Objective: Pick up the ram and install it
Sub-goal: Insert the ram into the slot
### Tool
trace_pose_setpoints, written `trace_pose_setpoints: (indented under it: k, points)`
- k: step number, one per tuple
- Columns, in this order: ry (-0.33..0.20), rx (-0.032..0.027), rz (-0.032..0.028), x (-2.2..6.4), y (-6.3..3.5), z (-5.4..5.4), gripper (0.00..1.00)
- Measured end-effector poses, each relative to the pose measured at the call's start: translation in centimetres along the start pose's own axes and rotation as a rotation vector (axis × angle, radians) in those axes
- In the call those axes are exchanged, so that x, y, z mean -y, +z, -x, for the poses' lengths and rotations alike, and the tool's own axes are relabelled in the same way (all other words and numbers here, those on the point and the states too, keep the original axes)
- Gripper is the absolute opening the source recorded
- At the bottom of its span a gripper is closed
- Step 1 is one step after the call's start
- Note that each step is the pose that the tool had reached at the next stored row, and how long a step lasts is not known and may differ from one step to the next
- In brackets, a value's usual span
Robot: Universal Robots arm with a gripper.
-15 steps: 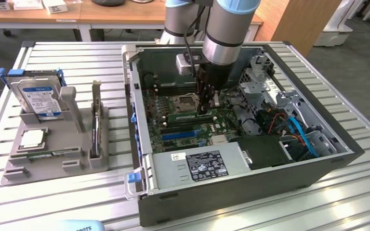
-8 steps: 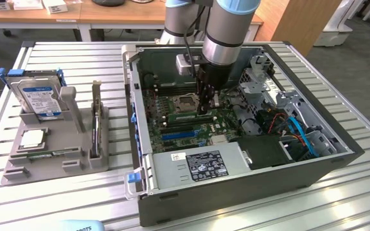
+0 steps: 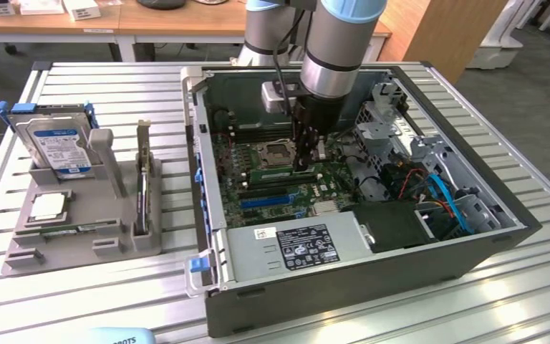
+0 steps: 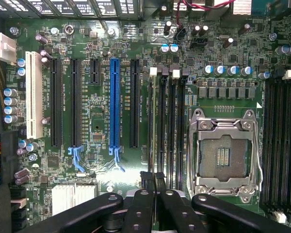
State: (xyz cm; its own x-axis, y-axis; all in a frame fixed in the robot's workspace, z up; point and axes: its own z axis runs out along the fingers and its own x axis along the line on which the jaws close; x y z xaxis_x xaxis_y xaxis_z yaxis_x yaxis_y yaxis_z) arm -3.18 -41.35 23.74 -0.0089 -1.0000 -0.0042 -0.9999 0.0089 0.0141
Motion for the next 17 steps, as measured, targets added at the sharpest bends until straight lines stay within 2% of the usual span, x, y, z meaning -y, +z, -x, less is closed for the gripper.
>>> trace_pose_setpoints:
  k: [17]
  points:
    - [0.0, -0.0001, 0.0, -0.06, 0.21, 0.0, 0.12]
